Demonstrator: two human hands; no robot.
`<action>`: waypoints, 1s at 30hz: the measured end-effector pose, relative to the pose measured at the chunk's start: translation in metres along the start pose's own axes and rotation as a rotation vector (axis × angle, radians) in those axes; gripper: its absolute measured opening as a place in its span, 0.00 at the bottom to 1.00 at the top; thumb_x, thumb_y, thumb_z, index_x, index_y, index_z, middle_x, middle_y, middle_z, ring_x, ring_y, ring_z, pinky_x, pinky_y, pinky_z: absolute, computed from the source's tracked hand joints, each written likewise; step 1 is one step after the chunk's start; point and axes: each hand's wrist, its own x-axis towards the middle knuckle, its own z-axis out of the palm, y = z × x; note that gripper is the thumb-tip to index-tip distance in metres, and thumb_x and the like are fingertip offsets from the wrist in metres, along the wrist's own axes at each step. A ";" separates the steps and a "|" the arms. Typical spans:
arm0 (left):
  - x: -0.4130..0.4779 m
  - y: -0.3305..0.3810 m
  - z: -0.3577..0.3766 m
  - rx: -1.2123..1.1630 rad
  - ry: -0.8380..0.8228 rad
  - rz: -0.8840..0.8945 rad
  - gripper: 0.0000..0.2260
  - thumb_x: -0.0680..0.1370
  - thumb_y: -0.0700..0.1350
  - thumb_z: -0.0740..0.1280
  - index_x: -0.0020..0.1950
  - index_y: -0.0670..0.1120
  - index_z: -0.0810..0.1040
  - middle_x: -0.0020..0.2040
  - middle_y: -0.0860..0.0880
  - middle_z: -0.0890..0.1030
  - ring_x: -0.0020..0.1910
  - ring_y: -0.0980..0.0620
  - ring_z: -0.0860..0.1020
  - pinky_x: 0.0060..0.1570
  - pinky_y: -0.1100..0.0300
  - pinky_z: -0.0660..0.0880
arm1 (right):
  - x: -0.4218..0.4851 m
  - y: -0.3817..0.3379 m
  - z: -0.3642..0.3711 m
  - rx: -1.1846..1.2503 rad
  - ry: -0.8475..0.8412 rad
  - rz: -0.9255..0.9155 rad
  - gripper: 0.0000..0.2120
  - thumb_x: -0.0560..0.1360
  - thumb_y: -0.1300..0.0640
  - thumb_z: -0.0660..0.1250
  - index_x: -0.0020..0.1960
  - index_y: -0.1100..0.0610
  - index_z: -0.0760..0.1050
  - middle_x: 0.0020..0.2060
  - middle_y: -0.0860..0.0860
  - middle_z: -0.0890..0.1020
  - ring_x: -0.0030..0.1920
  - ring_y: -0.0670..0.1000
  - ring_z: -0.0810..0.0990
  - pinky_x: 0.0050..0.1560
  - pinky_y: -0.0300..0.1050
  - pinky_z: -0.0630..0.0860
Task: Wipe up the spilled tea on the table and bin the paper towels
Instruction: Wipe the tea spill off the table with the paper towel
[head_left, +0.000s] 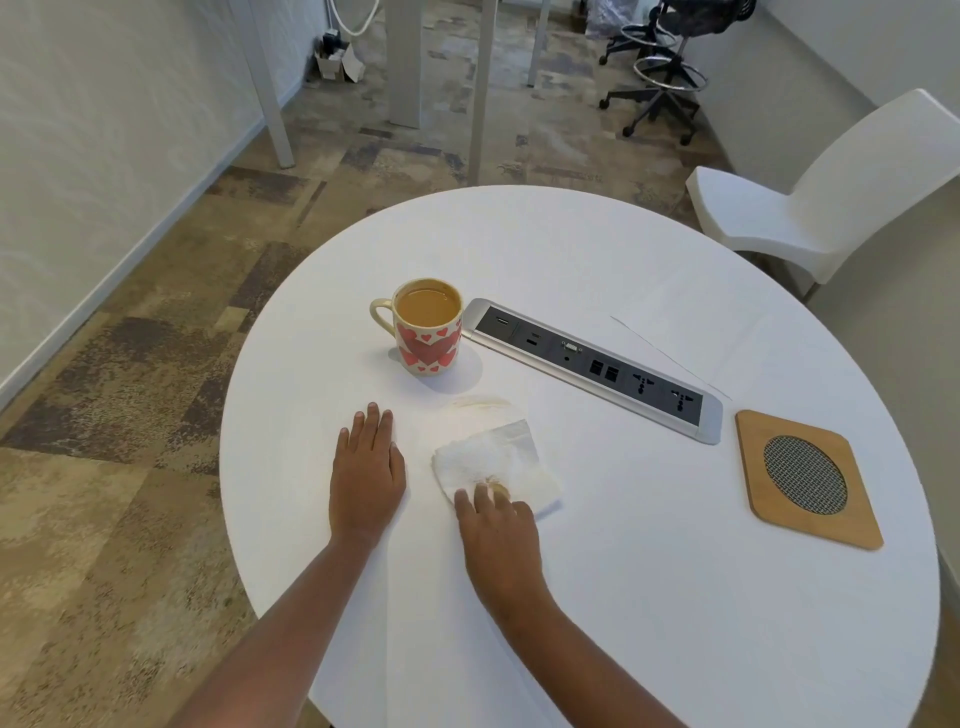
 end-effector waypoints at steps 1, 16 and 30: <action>0.000 0.000 0.000 -0.002 0.002 0.000 0.21 0.77 0.38 0.52 0.70 0.37 0.65 0.72 0.37 0.64 0.72 0.40 0.63 0.73 0.46 0.57 | -0.001 0.004 0.004 0.003 0.049 -0.044 0.12 0.55 0.56 0.78 0.38 0.53 0.84 0.35 0.49 0.87 0.37 0.46 0.86 0.32 0.33 0.79; -0.001 0.002 0.000 0.009 0.025 -0.001 0.23 0.74 0.40 0.52 0.67 0.35 0.69 0.69 0.35 0.69 0.69 0.37 0.67 0.70 0.44 0.62 | 0.021 0.077 0.014 0.179 -0.233 -0.303 0.30 0.79 0.47 0.53 0.77 0.50 0.46 0.78 0.51 0.44 0.78 0.52 0.43 0.76 0.56 0.44; -0.001 0.002 0.000 0.045 0.029 0.023 0.22 0.75 0.41 0.53 0.66 0.34 0.70 0.68 0.34 0.70 0.68 0.36 0.69 0.68 0.42 0.64 | 0.021 0.128 0.007 0.138 -0.392 -0.541 0.26 0.81 0.61 0.50 0.77 0.49 0.49 0.77 0.46 0.47 0.78 0.48 0.45 0.76 0.43 0.44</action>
